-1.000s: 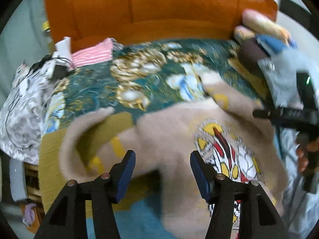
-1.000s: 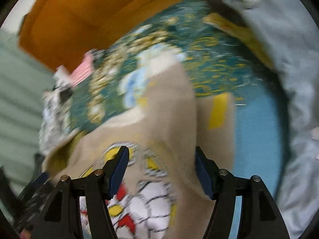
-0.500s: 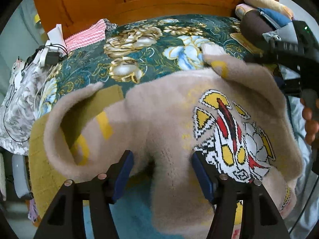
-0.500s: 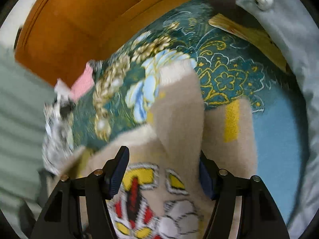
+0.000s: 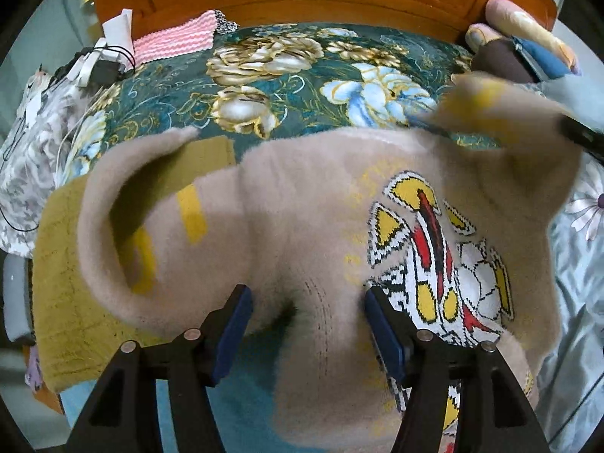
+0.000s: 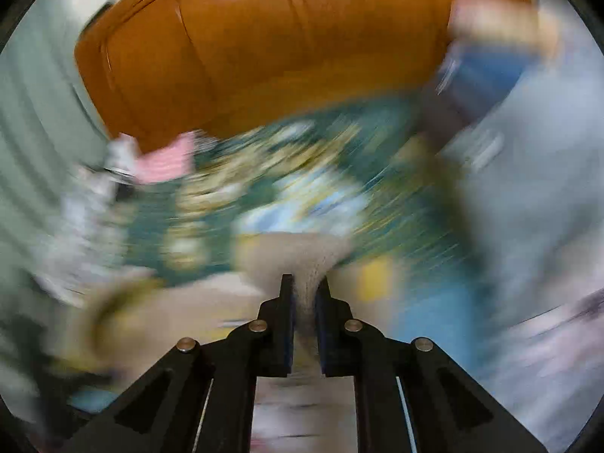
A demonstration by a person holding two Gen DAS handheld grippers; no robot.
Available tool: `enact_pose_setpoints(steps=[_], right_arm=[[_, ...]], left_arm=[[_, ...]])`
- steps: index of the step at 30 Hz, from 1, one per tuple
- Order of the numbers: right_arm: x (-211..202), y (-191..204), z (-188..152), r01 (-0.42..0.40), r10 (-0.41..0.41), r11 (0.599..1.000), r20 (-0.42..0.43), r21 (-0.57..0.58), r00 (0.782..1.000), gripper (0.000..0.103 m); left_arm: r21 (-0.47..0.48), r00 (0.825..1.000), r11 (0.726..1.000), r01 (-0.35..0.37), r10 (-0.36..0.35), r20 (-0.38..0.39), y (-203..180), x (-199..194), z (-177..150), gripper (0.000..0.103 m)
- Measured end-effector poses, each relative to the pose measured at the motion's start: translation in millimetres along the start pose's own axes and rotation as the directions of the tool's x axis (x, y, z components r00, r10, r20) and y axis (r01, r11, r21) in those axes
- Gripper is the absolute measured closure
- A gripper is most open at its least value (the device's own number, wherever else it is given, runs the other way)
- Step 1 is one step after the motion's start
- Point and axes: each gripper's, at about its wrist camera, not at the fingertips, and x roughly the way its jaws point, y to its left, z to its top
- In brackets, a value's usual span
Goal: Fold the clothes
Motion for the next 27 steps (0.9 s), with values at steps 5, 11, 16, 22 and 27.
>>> enact_pose_setpoints(steps=[5, 11, 16, 22, 27], right_arm=[[-1.4, -46.1, -29.2, 0.198, -0.195, 0.971, -0.032, 0.131, 0.980, 0.094], [15.9, -71.2, -55.2, 0.109, -0.084, 0.966, -0.117, 0.232, 0.990, 0.083], [-9.0, -88.1, -58.3, 0.006, 0.015, 0.931, -0.054, 0.364, 0.998, 0.055], [22.9, -81.6, -87.3, -0.160, 0.280, 0.843, -0.164, 0.514, 0.946, 0.048], [67.8, -81.8, -104.7, -0.068, 0.269, 0.832, -0.293, 0.551, 0.918, 0.048]], left_arm=[[-0.050, 0.999, 0.998, 0.041, -0.041, -0.005, 11.3, -5.7, -2.8, 0.037], [-0.228, 0.988, 0.963, 0.141, -0.153, -0.036, 48.8, -15.9, -14.9, 0.037], [-0.478, 0.955, 0.853, 0.208, -0.283, -0.090, 92.9, -15.0, -30.3, 0.035], [-0.564, 0.962, 0.805, 0.184, -0.265, -0.064, 117.8, -3.4, -33.1, 0.035], [-0.596, 0.976, 0.783, 0.178, -0.219, 0.004, 123.6, -0.9, -21.9, 0.035]])
